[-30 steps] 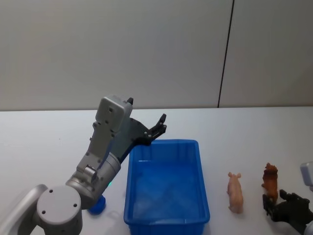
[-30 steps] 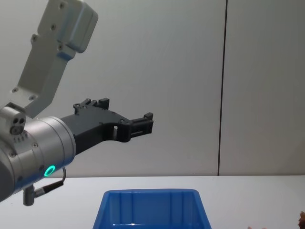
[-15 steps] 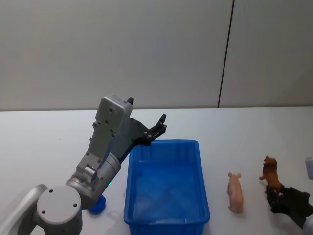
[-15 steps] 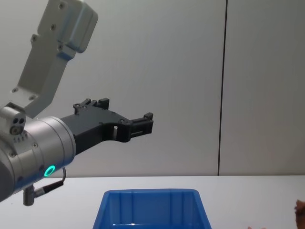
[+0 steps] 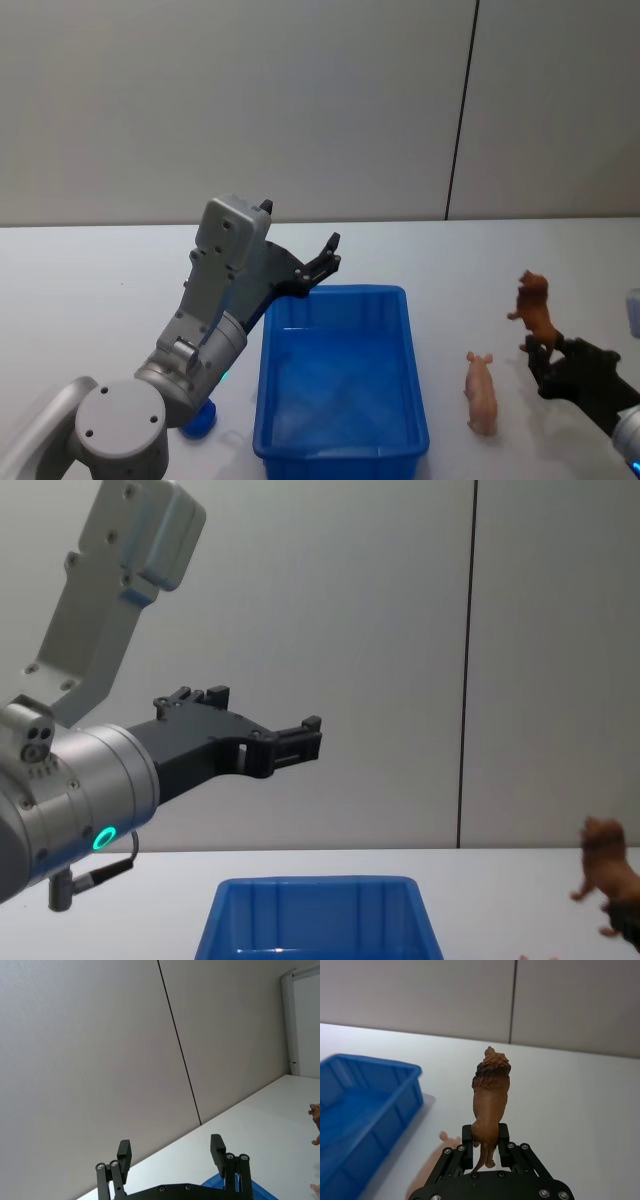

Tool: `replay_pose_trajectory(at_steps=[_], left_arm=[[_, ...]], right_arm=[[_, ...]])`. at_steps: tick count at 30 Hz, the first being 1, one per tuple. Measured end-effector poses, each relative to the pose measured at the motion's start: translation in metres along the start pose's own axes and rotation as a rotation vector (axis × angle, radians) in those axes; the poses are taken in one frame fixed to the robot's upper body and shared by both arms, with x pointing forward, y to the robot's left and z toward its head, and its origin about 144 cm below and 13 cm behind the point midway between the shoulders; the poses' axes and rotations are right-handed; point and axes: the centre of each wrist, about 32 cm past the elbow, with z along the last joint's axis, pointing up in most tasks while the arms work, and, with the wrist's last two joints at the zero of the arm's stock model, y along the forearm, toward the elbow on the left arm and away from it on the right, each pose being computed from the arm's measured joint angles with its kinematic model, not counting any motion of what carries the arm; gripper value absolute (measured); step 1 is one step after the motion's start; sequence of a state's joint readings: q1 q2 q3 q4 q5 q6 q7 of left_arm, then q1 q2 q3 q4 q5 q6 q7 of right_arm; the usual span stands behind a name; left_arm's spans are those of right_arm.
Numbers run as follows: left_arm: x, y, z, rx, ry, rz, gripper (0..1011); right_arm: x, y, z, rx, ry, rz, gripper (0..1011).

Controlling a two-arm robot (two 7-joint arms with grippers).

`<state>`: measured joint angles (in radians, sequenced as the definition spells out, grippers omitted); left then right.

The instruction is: Pick up the two dolls from the table and place them into the box.

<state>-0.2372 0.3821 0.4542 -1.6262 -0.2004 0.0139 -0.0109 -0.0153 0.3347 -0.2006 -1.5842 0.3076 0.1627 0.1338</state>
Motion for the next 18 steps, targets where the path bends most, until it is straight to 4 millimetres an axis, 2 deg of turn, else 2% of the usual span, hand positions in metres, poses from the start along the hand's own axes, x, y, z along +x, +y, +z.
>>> replay_pose_trajectory(at_steps=[18], left_arm=[[0.0,0.0,0.0,0.0,0.0,0.0,1001]], right_arm=[[-0.022,0.01,0.034,0.116,-0.077,0.245,271]])
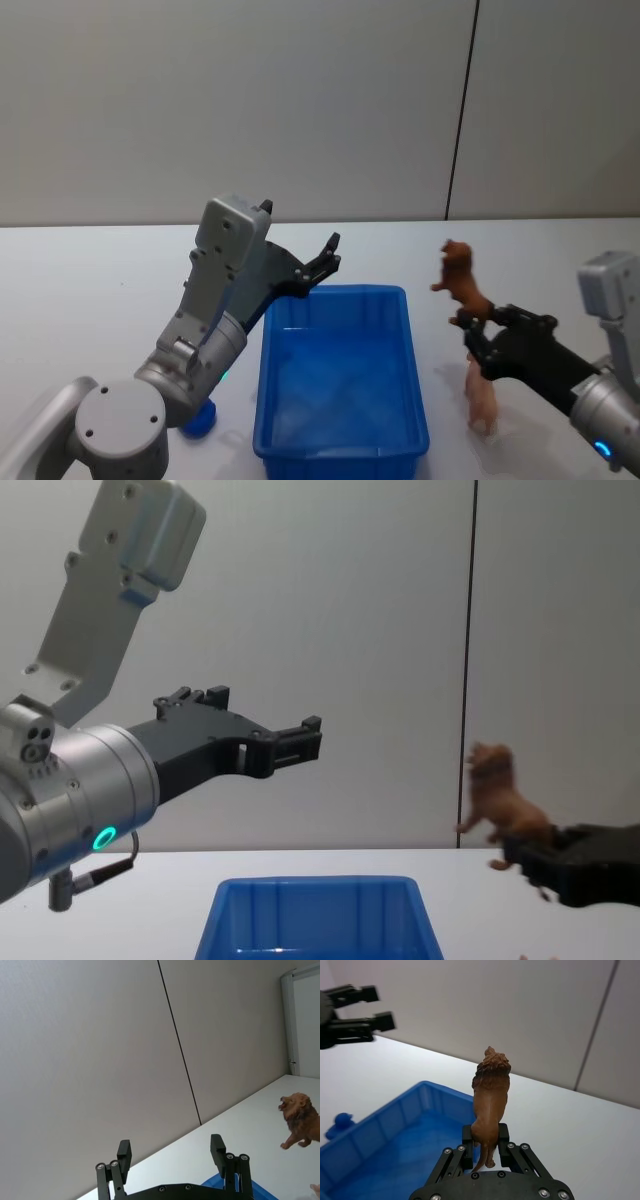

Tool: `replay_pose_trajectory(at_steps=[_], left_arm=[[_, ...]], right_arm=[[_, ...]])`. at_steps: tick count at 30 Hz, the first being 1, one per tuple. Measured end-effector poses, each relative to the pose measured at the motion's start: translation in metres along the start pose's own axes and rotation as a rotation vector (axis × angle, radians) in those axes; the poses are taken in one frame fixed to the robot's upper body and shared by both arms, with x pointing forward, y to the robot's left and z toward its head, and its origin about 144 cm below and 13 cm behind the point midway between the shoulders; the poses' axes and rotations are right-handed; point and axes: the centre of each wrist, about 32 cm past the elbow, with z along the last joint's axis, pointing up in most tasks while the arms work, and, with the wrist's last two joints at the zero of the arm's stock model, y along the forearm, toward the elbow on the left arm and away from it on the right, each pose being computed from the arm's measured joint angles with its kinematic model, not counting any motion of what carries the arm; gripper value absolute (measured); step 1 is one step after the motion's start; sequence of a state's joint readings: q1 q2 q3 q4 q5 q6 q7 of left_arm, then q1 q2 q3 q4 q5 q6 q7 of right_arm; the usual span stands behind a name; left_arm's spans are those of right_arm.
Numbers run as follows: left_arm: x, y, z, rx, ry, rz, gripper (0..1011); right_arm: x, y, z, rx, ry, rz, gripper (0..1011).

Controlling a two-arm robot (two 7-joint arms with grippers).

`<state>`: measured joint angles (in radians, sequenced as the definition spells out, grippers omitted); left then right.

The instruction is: Pick up the two dolls from the table and place them into the box.

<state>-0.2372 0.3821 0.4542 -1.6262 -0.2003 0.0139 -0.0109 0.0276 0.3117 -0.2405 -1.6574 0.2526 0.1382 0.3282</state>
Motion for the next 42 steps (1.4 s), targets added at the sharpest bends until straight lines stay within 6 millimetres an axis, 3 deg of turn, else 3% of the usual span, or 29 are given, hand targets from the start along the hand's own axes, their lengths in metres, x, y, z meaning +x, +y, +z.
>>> replay_pose_trajectory(at_steps=[15,16,20,24,34,39,42], left_arm=[[0.0,0.0,0.0,0.0,0.0,0.0,1001],[0.0,0.0,0.0,0.0,0.0,0.0,1001],[0.0,0.0,0.0,0.0,0.0,0.0,1001],[0.0,0.0,0.0,0.0,0.0,0.0,1001],[0.0,0.0,0.0,0.0,0.0,0.0,1001],[0.0,0.0,0.0,0.0,0.0,0.0,1001],[0.0,0.0,0.0,0.0,0.0,0.0,1001]], right_arm=[[-0.03,0.032,0.007,-0.011,-0.07,0.213,287],[-0.033,0.035,0.006,-0.018,-0.077,0.227,347],[-0.039,0.042,0.005,-0.032,-0.089,0.25,425],[-0.045,0.049,0.003,-0.044,-0.1,0.265,617],[-0.048,0.054,0.003,-0.05,-0.11,0.26,918],[-0.045,0.052,0.003,-0.053,-0.106,0.235,1001],[-0.041,0.049,0.003,-0.056,-0.098,0.212,1001]])
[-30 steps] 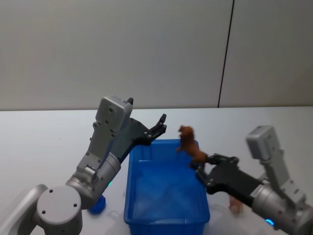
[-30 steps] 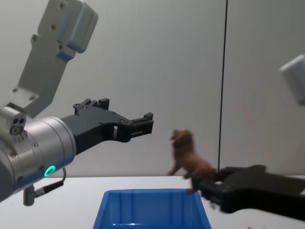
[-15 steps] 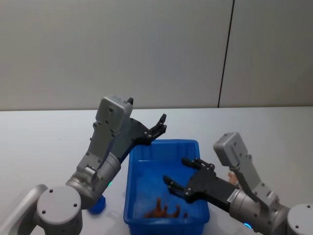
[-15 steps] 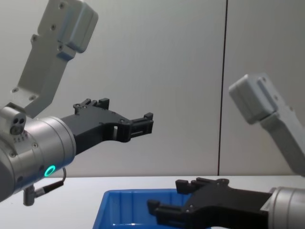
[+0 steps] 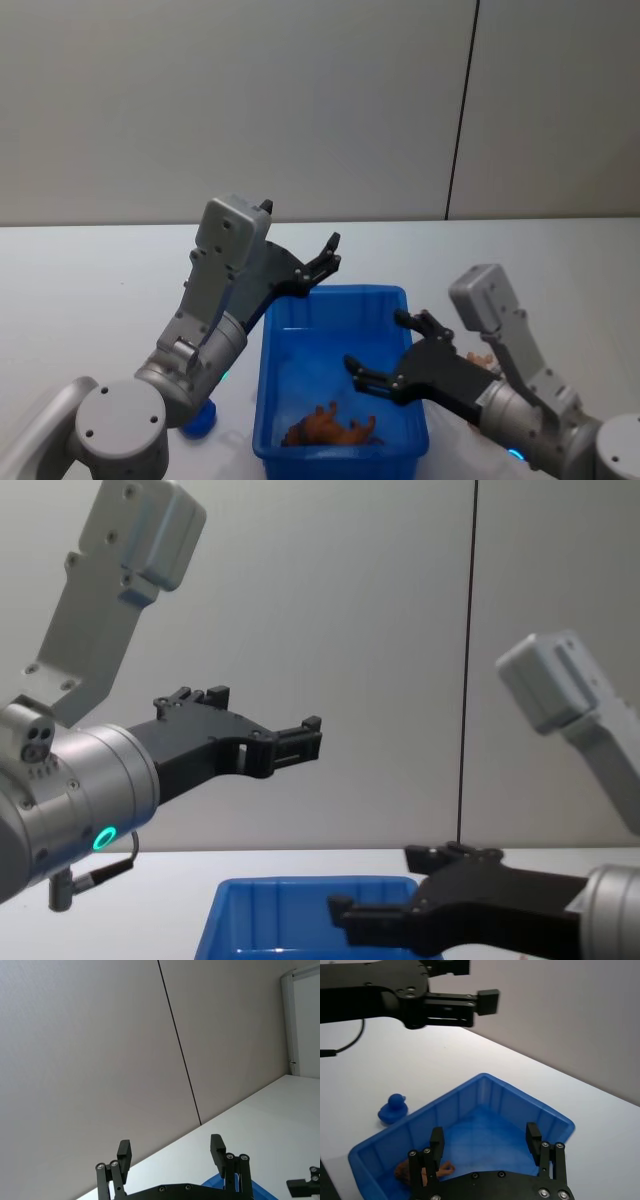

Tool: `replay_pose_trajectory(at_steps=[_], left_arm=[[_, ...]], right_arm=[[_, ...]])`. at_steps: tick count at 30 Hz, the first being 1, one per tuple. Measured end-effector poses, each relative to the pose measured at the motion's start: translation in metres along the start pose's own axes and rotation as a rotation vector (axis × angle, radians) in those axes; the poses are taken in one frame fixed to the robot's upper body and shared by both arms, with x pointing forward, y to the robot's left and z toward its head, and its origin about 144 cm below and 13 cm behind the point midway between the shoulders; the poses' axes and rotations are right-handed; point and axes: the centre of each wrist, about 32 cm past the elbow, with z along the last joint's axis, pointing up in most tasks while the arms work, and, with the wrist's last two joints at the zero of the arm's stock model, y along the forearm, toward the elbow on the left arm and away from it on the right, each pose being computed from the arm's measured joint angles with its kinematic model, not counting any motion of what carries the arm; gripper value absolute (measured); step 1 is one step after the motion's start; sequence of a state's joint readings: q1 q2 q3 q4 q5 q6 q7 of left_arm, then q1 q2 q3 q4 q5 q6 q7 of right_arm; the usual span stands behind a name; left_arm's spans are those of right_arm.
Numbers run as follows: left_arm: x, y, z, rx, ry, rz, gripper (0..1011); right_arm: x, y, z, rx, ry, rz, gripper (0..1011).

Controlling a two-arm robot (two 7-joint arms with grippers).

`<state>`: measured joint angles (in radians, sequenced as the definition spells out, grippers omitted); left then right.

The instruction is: Pick up the two dolls from the table and place them into the box.

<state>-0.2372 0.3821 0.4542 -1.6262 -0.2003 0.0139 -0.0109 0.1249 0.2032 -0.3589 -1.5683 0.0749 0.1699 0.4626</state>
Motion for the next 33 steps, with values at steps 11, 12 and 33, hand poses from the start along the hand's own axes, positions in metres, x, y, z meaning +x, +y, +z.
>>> replay_pose_trajectory(at_steps=[11,12,33], left_arm=[[0.0,0.0,0.0,0.0,0.0,0.0,1001],[0.0,0.0,0.0,0.0,0.0,0.0,1001],[0.0,0.0,0.0,0.0,0.0,0.0,1001]], right_arm=[[0.011,-0.026,-0.007,-0.032,0.045,-0.103,1001],[0.011,-0.026,-0.007,-0.032,0.045,-0.103,1001],[0.02,-0.055,-0.026,-0.176,0.1,-0.209,1001]])
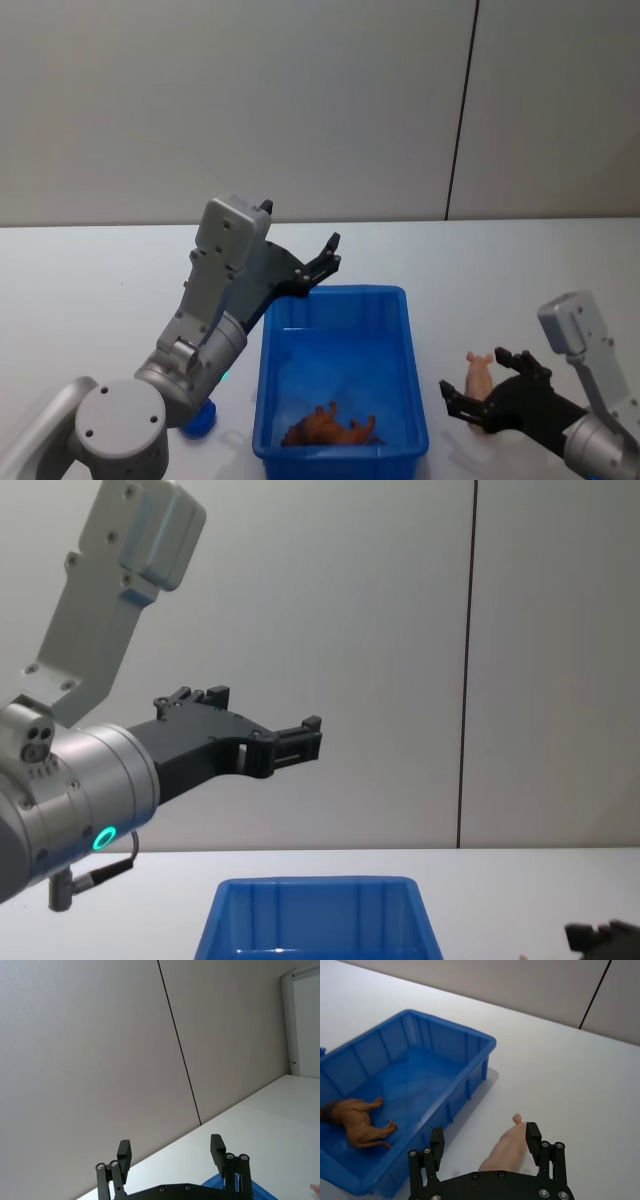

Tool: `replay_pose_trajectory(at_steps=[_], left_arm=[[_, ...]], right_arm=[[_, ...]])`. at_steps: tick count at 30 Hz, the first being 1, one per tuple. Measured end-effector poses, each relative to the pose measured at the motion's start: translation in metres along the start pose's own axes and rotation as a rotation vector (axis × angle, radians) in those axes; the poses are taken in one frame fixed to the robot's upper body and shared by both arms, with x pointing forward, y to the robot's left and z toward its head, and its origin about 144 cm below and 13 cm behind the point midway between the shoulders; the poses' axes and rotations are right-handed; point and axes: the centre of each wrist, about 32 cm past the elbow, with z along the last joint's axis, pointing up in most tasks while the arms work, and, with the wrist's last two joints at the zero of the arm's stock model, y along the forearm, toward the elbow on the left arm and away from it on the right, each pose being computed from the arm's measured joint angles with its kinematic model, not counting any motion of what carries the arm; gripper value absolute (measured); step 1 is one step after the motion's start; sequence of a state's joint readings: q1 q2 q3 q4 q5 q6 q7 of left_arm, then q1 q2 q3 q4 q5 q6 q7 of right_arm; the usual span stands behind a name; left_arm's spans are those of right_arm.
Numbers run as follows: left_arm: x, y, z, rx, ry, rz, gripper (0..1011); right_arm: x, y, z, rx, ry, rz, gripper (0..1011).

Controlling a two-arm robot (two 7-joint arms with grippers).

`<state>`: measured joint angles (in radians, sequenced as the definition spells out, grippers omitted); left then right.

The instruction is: Pick up the two dolls from the table and place them into the box.

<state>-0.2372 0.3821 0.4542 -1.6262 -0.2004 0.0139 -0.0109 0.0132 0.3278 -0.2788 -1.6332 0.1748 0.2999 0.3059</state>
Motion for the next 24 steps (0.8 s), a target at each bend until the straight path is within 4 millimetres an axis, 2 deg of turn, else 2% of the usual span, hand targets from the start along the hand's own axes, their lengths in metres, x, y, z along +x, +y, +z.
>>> replay_pose_trajectory(at_steps=[22,24], left_arm=[[0.0,0.0,0.0,0.0,0.0,0.0,1001],[0.0,0.0,0.0,0.0,0.0,0.0,1001]], right_arm=[[0.002,0.011,-0.021,-0.116,0.012,-0.045,1001],[0.002,0.012,-0.022,-0.121,0.014,-0.047,967]])
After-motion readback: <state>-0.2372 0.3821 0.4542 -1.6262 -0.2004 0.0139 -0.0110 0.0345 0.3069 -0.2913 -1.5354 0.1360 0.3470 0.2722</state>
